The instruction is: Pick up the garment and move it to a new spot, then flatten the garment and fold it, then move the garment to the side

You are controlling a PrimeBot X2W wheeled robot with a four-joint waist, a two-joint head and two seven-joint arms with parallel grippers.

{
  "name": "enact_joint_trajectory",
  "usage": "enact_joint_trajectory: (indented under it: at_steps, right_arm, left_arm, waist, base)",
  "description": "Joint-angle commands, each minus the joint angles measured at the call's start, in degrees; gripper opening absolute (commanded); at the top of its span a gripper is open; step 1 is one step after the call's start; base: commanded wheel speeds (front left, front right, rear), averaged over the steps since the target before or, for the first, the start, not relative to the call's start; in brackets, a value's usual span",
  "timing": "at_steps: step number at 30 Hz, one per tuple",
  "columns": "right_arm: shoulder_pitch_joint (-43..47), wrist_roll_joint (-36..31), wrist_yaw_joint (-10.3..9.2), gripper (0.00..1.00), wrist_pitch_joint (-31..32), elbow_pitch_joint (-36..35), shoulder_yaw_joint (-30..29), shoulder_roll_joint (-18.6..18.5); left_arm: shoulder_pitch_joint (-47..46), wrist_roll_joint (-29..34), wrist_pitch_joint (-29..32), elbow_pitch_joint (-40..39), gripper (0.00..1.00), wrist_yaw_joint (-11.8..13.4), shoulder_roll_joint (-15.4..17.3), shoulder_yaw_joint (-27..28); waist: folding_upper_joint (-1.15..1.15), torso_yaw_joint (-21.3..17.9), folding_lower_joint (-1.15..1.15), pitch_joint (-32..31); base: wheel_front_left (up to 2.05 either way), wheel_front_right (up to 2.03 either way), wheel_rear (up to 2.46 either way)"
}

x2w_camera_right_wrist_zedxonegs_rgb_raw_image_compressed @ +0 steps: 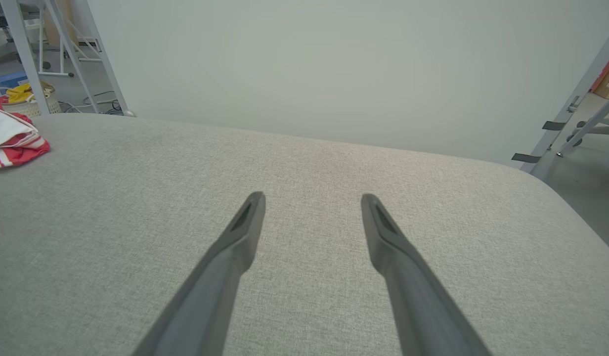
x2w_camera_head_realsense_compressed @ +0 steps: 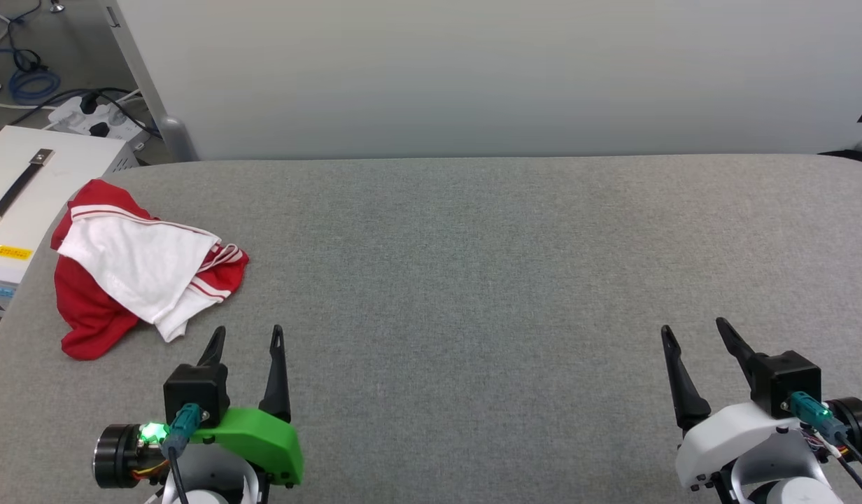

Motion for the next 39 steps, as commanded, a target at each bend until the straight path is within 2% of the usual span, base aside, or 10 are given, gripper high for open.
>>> enact_joint_trajectory:
  at_steps: [1, 39]
  right_arm:
    - [-0.3, 0.0, 0.0, 1.0, -0.6, 0.3, -0.4, 0.0]
    - [-0.6, 3.1, -0.02, 1.0, -5.2, -1.5, -0.7, 0.0]
  left_arm:
    - [-0.1, -0.6, -0.6, 0.3, 1.0, -0.2, 0.0, 0.1]
    - [0.0, -4.7, -5.3, 1.3, 1.0, -2.7, -0.1, 0.3]
  waist:
    - [0.0, 0.0, 0.0, 0.0]
    - [0.0, 0.5, 0.0, 0.2]
  base:
    - [0.0, 0.0, 0.0]
    - [0.0, 0.0, 0.0]
